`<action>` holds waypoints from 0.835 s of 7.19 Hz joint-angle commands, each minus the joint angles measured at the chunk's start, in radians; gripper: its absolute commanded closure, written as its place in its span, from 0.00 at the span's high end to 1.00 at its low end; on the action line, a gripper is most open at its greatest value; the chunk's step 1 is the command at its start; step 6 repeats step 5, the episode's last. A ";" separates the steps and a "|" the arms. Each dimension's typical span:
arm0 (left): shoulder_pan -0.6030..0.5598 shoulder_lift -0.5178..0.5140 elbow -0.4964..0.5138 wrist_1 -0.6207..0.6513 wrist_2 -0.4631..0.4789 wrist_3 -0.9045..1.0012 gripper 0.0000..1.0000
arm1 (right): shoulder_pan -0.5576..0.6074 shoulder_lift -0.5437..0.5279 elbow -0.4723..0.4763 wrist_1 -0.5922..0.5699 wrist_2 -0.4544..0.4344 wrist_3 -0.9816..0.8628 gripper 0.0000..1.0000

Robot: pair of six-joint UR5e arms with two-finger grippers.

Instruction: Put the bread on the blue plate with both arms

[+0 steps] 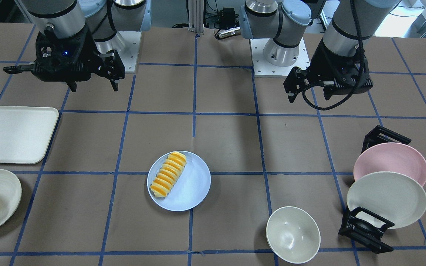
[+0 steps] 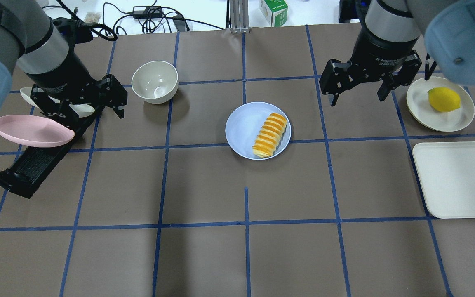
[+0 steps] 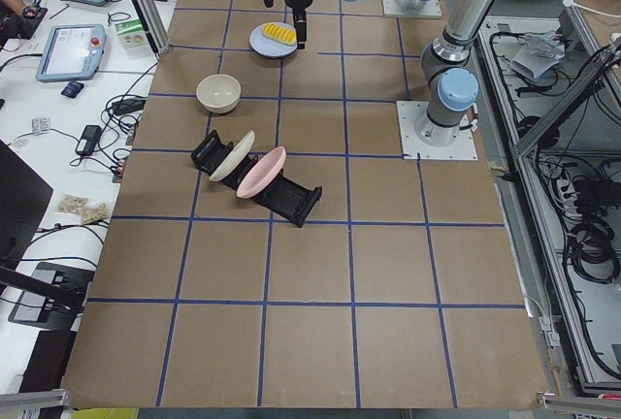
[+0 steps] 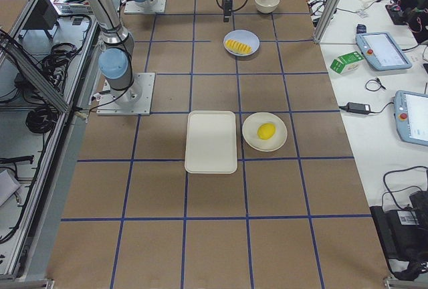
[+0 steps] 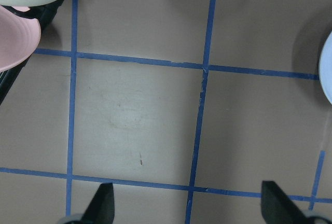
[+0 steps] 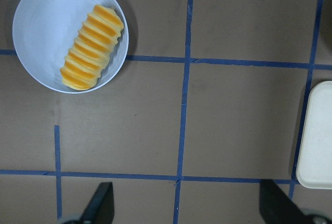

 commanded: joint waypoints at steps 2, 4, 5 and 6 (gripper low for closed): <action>0.001 0.003 -0.001 0.001 0.002 0.001 1.00 | -0.022 0.040 -0.065 0.002 0.009 -0.007 1.00; 0.001 0.003 -0.001 0.001 0.004 0.001 1.00 | -0.022 0.047 -0.065 0.005 0.014 -0.015 1.00; 0.001 0.001 -0.001 0.001 0.004 0.001 1.00 | -0.019 0.045 -0.059 0.009 0.014 -0.016 1.00; 0.001 0.001 -0.001 0.001 0.004 0.001 1.00 | -0.019 0.045 -0.059 0.009 0.014 -0.016 1.00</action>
